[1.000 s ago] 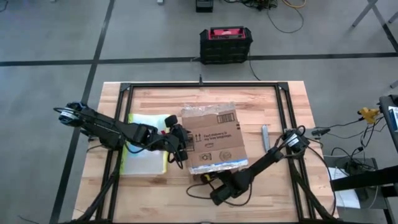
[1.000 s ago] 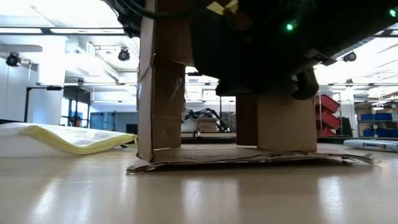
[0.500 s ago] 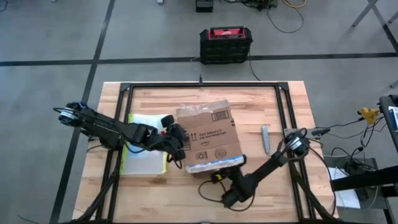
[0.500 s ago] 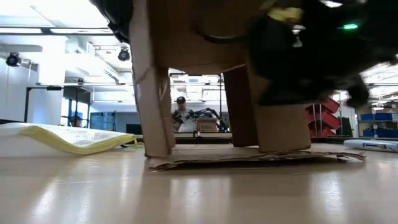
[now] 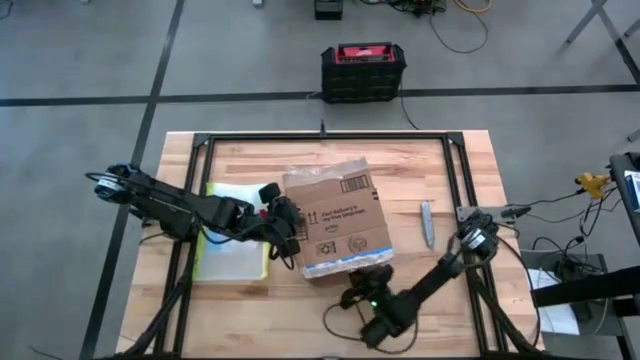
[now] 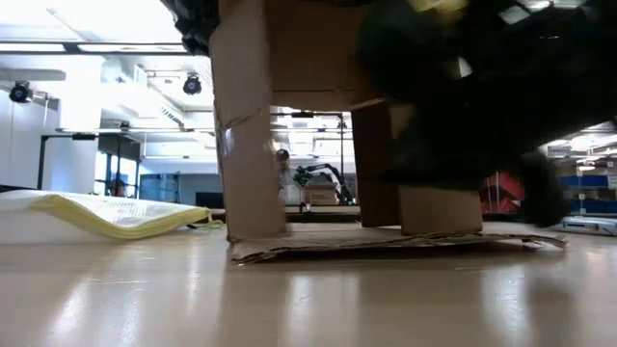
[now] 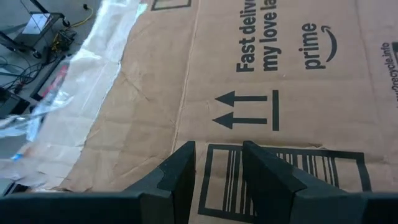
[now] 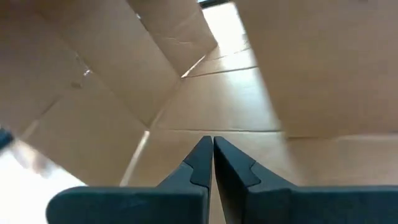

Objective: Unpack boxes
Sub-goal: Break down the box until it is fully flat

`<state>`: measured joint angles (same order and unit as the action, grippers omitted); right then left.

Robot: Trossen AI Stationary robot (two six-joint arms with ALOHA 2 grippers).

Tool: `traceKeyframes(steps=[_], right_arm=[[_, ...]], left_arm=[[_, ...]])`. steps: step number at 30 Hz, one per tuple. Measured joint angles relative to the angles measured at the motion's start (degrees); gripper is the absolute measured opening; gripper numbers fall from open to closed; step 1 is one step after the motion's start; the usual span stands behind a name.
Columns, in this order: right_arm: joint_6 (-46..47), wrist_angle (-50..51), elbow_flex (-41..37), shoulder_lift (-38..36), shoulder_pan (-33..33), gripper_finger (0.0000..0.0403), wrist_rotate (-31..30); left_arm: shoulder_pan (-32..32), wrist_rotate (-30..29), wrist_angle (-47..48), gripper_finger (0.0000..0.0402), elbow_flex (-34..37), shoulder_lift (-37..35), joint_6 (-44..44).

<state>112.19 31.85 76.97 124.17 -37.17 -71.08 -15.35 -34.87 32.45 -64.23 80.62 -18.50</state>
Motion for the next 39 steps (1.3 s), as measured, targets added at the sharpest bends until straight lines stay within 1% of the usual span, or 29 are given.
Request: traceKeyframes(steps=[2,3,5,8,9,11,13,15,19,22,24,29,32,33,35,37,39], right_arm=[[-0.7,-1.3,0.0,-0.1,1.6,0.0000,0.1],[0.3,-1.3,0.0,-0.2,2.2,0.0000,0.0],[4.6,-1.0,0.0,-0.3,2.7,0.0000,-1.0],[15.6,-1.2,-1.0,-0.5,3.4,0.0000,-3.4],[16.4,-2.4,-1.6,-0.5,3.6,0.0000,-3.8],[17.4,-7.5,-2.9,-0.5,4.0,0.0000,-7.2],[17.2,-11.2,-3.6,-0.5,4.3,0.0000,-11.9],[16.4,-11.1,-4.2,-0.5,4.4,0.0000,-15.1],[12.8,-10.9,-4.8,-0.8,4.0,0.0000,-16.1],[11.9,-10.7,-6.6,-1.4,3.1,0.0000,-15.9],[11.4,-10.9,-7.9,-2.7,2.5,0.0000,-16.0],[9.5,-11.1,-12.6,-7.5,1.3,0.0000,-18.3],[7.0,-9.5,-16.4,-11.6,0.8,0.0000,-17.8],[4.6,-8.2,-17.7,-13.0,0.6,0.0000,-16.0],[-4.2,-4.4,-19.5,-16.0,0.4,0.0000,-11.8],[-17.5,-3.7,-19.9,-18.3,0.3,0.0000,-6.7],[-26.4,-2.5,-20.1,-20.1,0.4,0.0000,-2.2]], left_arm=[[0.0,0.0,0.0,0.0119,-0.2,0.0,0.3],[0.0,-0.1,0.1,0.0119,-0.2,0.0,0.3],[0.1,-0.1,0.1,0.0119,-0.2,0.0,0.4],[0.2,-0.2,0.0,0.0119,-0.2,0.0,0.9],[0.2,-0.3,0.0,0.0119,-0.2,0.0,0.9],[0.2,-0.5,0.0,0.0119,-0.2,0.0,1.2],[0.2,-0.6,-0.1,0.0119,-0.2,0.0,1.5],[0.2,-0.6,-0.1,0.0119,-0.2,0.0,2.0],[0.4,-0.6,-0.1,0.0119,-0.2,0.0,3.3],[0.8,-0.5,-0.2,0.0119,-0.2,0.0,3.2],[0.9,-0.5,-0.2,0.0119,-0.2,0.0,3.1],[0.9,-0.5,0.7,0.0119,-0.2,0.0,2.4],[0.9,-0.6,2.2,0.0119,-0.2,-0.1,1.1],[0.9,-0.6,2.3,0.0119,-0.2,-0.1,1.0],[0.9,-0.6,2.2,0.0119,-0.2,-0.1,0.9],[0.9,-0.6,2.2,0.0119,-0.2,-0.1,0.8],[0.9,-0.5,2.1,0.0119,-0.2,-0.1,0.8]])
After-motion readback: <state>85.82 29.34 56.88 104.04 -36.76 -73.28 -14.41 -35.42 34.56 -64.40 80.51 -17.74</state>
